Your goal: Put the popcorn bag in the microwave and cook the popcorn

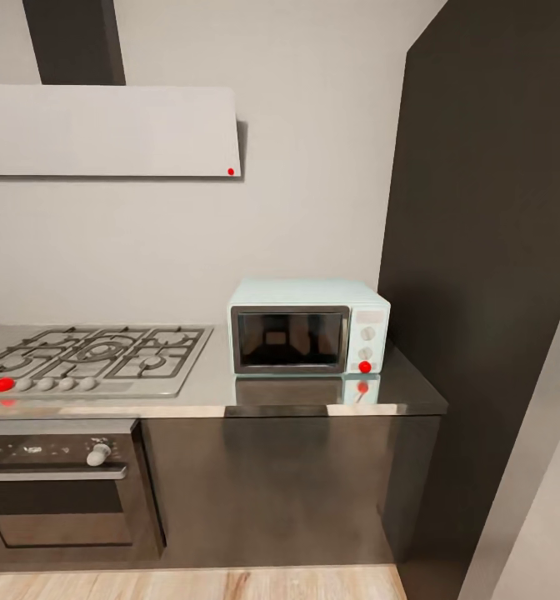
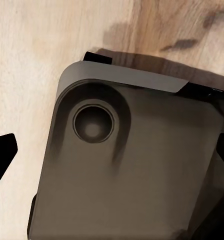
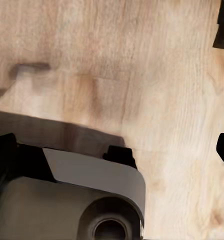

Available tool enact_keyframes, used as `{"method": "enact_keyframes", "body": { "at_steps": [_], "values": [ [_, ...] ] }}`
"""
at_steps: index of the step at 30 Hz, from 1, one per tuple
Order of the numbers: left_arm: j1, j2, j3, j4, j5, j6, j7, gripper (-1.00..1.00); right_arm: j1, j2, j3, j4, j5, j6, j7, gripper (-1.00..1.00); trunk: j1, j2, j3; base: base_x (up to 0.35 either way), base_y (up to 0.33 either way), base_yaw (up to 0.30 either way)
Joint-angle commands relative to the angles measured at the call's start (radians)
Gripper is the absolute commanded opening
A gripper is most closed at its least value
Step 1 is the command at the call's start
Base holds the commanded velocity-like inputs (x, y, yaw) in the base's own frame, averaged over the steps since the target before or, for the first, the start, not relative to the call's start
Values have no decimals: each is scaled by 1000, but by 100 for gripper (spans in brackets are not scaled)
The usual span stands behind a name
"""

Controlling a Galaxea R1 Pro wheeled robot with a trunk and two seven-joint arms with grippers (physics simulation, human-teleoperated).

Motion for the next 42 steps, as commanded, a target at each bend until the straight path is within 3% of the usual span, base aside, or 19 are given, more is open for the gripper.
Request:
{"method": "enact_keyframes", "body": {
  "at_steps": [1,4,7,8,11,12,14,17,18,23,25,28,29,30,31,34,42],
  "values": [
    [0,0,3,-1,4,-1,1,100,1,3,9,-109,23,101,3,100,0,-1,-1,0,0,0],
    [0,0,3,-1,4,-1,1,100,1,6,19,-407,30,304,5,100,0,-1,-1,0,0,0],
    [0,0,3,0,4,-1,1,100,-10,12,22,-635,27,455,7,100,0,-1,-1,0,0,0],
    [0,0,3,0,4,-1,1,100,-20,26,22,-704,27,502,7,100,0,-1,-1,0,0,0],
    [0,0,3,0,4,-1,1,100,-78,53,23,-881,29,621,7,100,0,-1,-1,0,0,0],
    [0,0,3,0,4,-1,1,100,-149,58,23,-935,27,670,6,100,0,-1,-1,0,0,0],
    [0,0,3,0,4,-1,1,100,-274,66,23,-951,27,698,4,100,0,-1,-1,0,0,0],
    [0,0,3,0,4,-1,1,100,-394,68,22,-954,27,743,2,100,0,-1,-1,0,0,0],
    [0,0,3,0,4,-1,1,100,-464,70,21,-955,27,769,2,100,0,-1,-1,0,0,0],
    [0,0,3,0,4,-1,1,100,-645,72,16,-945,25,810,-5,100,0,-1,-1,0,0,0],
    [0,0,3,0,4,-1,1,100,-752,77,15,-938,23,868,-9,100,0,-1,-1,0,0,0],
    [0,0,3,0,4,-1,1,100,-842,82,11,-906,24,879,-13,100,0,-1,-1,0,0,0],
    [0,1,2,-3,4,-1,1,100,-864,106,5,-874,26,788,-45,100,0,-1,-1,0,0,0],
    [0,0,3,-3,4,-1,1,100,-867,113,-10,-871,27,713,-106,100,0,-1,-1,0,0,0],
    [0,1,3,-3,4,-1,1,100,-868,120,-16,-871,24,686,-166,100,0,-1,-1,0,0,0],
    [0,0,3,-3,4,-1,1,100,-869,125,-20,-867,18,670,-212,100,0,-1,-1,0,0,0],
    [0,0,3,-3,4,-1,1,100,-852,127,-20,-865,14,641,-224,100,0,-1,-1,0,0,0]
  ]
}}
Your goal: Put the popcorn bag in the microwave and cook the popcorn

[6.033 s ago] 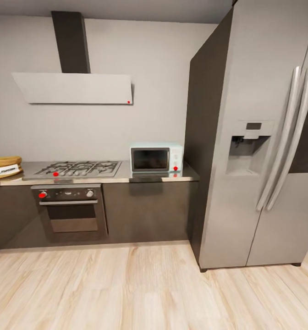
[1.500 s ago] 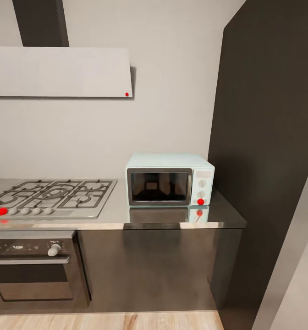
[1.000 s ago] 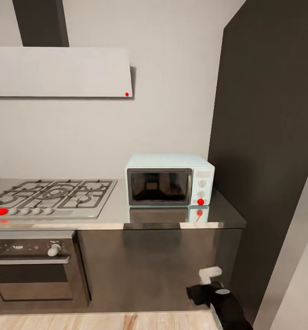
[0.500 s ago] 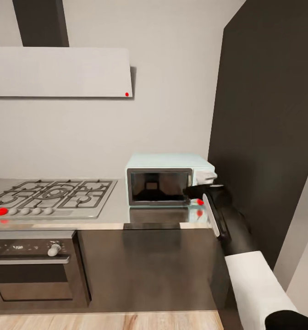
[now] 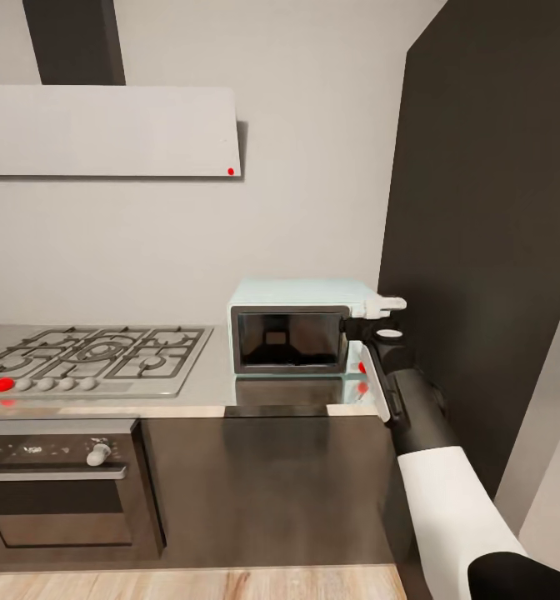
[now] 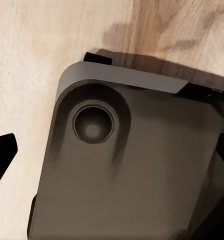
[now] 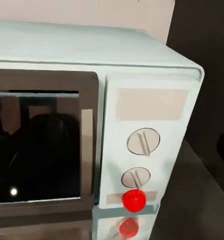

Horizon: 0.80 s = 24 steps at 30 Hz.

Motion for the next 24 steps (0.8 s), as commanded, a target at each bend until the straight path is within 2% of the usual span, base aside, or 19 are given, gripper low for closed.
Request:
{"method": "enact_keyframes", "body": {
  "at_steps": [1,3,8,12,14,15,17,21,24],
  "values": [
    [0,0,3,-1,4,-1,1,100,15,0,1,0,10,-9,1,100,0,-1,-1,0,0,0],
    [0,0,3,-1,4,-1,1,100,45,-1,2,4,10,-29,1,100,0,-1,-1,0,0,0],
    [0,0,3,-1,4,-1,1,100,57,-1,2,79,11,-57,2,100,0,-1,-1,0,0,0],
    [0,1,3,-1,4,-1,1,100,91,2,4,148,11,-88,5,100,0,-1,-1,0,0,0],
    [0,0,3,-1,4,-1,1,100,97,0,4,206,-25,-158,7,100,0,-1,-1,0,0,0],
    [0,1,3,-1,4,-1,1,100,99,-3,6,284,-48,-234,9,100,0,-1,-1,0,0,0],
    [0,1,3,-1,4,-1,1,100,100,-6,10,328,-58,-293,14,100,0,-1,-1,0,0,0],
    [0,1,3,-1,4,-1,1,100,100,-10,12,343,-55,-330,95,100,0,-1,-1,0,0,0],
    [0,1,3,-1,4,-1,1,100,100,-11,9,324,-57,-332,122,100,0,-1,-1,0,0,0]
  ]
}}
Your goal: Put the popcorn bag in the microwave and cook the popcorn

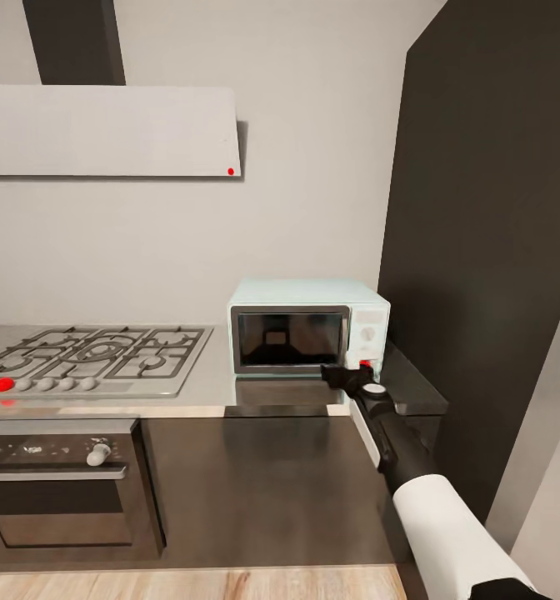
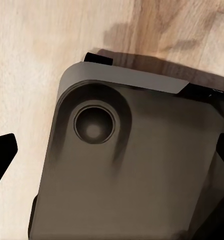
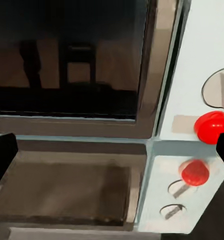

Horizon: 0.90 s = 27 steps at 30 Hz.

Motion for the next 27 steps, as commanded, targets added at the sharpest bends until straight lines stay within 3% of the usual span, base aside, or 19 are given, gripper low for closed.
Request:
{"method": "enact_keyframes", "body": {
  "at_steps": [1,7,27],
  "values": [
    [0,-1,3,-1,4,-1,1,100,0,0,1,-23,4,6,-4,100,0,-1,-1,0,0,0],
    [0,0,2,-1,4,-1,1,100,0,-2,-21,-55,-3,6,-10,100,0,-1,-1,0,0,0],
    [0,-1,3,-3,4,-1,1,100,0,-2,-23,-62,5,11,-15,100,0,-1,-1,0,0,0]
  ]
}}
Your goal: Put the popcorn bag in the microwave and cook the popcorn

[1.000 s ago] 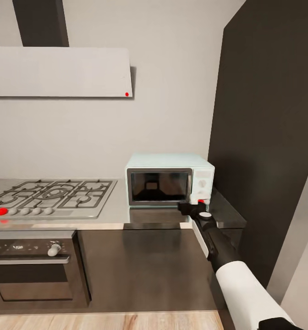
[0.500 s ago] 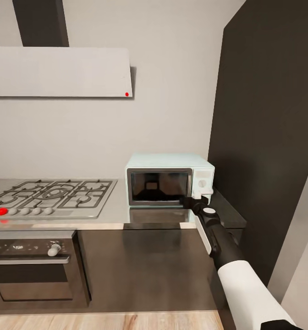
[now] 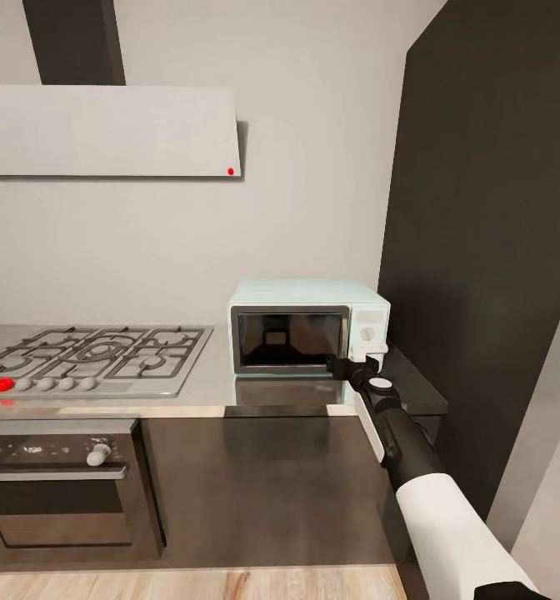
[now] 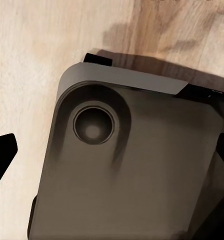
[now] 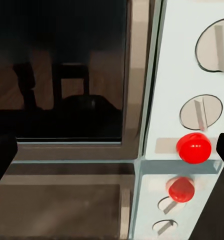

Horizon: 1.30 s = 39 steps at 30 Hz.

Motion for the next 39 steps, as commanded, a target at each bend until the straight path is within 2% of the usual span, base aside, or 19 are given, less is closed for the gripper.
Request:
{"method": "enact_keyframes", "body": {
  "at_steps": [1,39],
  "values": [
    [0,-1,3,-1,4,-1,1,100,-1,-1,1,-1,4,5,-4,100,0,-1,-1,0,0,0],
    [0,2,1,-2,4,0,1,100,-1,-2,6,-1,8,4,-6,100,0,-1,-1,102,-25,0]
  ]
}}
